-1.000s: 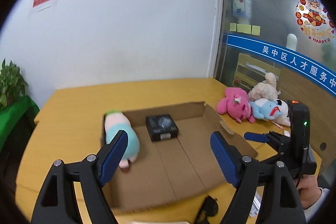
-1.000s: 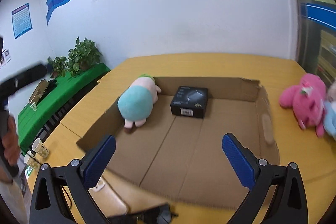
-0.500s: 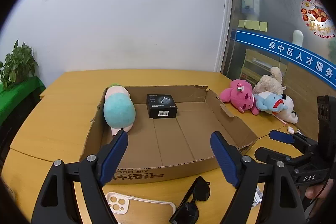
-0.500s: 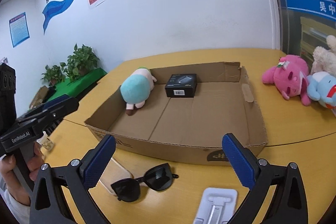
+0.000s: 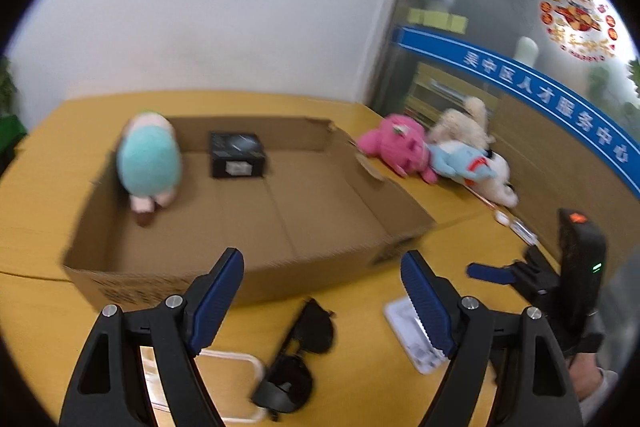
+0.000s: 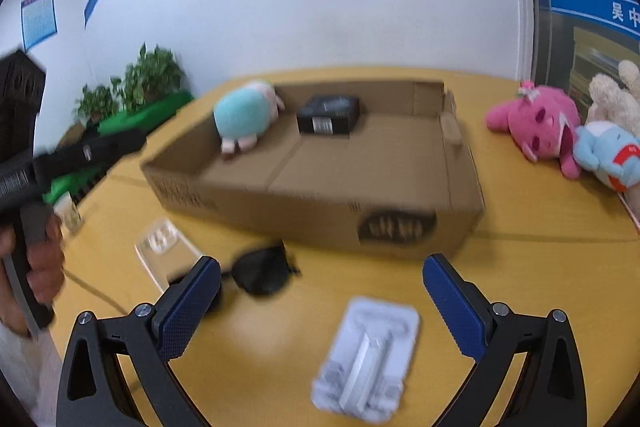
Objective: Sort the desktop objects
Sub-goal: 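Move both tools to the white phone stand on the table, then grasp the white phone stand with the right tool while the left tool closes on it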
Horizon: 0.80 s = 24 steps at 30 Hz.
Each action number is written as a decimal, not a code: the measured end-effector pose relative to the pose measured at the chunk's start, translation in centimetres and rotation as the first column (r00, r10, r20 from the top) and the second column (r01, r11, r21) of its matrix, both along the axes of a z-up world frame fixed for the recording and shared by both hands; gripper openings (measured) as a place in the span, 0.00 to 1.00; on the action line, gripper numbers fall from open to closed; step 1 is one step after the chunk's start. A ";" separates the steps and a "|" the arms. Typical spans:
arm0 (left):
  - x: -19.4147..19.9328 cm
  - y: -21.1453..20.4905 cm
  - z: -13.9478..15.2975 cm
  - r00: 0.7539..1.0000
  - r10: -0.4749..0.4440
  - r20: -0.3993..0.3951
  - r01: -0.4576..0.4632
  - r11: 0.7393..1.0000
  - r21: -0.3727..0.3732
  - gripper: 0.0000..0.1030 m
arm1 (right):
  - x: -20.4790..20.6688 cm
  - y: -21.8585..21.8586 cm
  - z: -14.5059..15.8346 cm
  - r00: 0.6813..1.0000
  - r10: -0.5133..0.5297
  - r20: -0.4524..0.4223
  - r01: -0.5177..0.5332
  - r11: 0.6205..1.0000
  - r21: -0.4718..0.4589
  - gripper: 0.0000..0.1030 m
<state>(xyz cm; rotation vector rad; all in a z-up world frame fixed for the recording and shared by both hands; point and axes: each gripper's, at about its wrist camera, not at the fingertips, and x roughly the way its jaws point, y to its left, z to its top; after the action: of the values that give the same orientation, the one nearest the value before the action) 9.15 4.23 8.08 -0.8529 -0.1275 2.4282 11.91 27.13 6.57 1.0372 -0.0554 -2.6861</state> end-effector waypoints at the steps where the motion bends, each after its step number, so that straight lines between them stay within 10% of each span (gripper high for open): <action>1: 0.0 0.8 -0.6 0.999 -0.028 0.024 0.028 1.000 0.002 0.79 | 0.5 0.5 -1.1 1.000 -0.001 0.029 0.000 1.000 0.018 1.00; 10: -0.6 6.6 -6.0 0.954 -0.202 0.219 0.195 0.979 0.055 0.79 | 2.5 1.3 -8.6 0.978 -0.004 0.209 -0.017 0.995 0.097 0.92; 17: -0.7 9.1 -8.1 0.914 -0.271 0.303 0.251 0.962 0.106 0.79 | 2.4 0.4 -9.4 0.986 -0.016 0.167 -0.010 0.988 0.152 0.70; 24: -1.8 11.4 -9.7 0.871 -0.311 0.379 0.267 0.949 0.166 0.77 | 2.7 1.2 -9.2 0.986 -0.033 0.165 0.017 0.995 0.102 0.69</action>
<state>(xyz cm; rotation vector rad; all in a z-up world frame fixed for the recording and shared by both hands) 7.39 15.68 -1.58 -1.2187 -0.2627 1.9238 14.59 28.35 -2.59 1.2989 0.0352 -2.6414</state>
